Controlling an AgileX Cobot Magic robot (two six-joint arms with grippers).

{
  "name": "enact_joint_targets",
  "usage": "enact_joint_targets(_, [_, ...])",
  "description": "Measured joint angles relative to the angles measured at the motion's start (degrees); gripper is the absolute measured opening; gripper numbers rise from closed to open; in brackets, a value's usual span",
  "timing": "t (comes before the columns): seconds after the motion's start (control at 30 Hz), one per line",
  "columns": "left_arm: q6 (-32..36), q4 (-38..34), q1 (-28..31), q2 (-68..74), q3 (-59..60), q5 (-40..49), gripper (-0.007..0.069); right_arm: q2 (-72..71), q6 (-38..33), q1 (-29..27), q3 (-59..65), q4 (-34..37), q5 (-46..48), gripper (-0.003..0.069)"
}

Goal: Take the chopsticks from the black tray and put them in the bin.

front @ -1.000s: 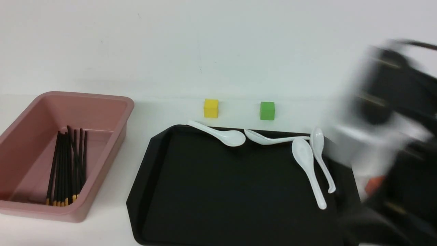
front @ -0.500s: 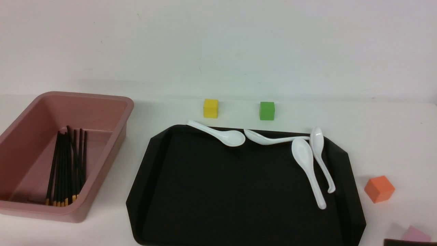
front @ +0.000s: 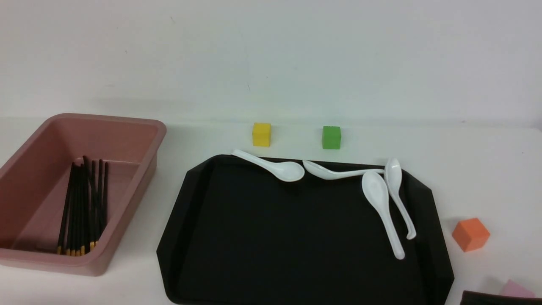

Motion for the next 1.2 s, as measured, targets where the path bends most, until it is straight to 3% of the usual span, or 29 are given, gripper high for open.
enact_joint_targets(0.87, [0.0, 0.0, 0.0, 0.0, 0.0, 0.0, 0.0239, -3.4, -1.0, -1.4, 3.6, 0.0, -0.6, 0.0055])
enact_joint_targets(0.97, [0.0, 0.0, 0.0, 0.0, 0.0, 0.0, 0.0239, -6.5, -2.1, -7.1, 7.2, 0.0, -0.7, 0.0058])
enact_joint_targets(1.0, [0.0, 0.0, 0.0, 0.0, 0.0, 0.0, 0.0239, -8.9, -2.3, -11.8, 9.9, 0.0, -0.7, 0.0061])
enact_joint_targets(1.2, [0.0, 0.0, 0.0, 0.0, 0.0, 0.0, 0.0239, -17.3, -2.4, -26.5, 19.1, -1.3, -0.6, 0.0064])
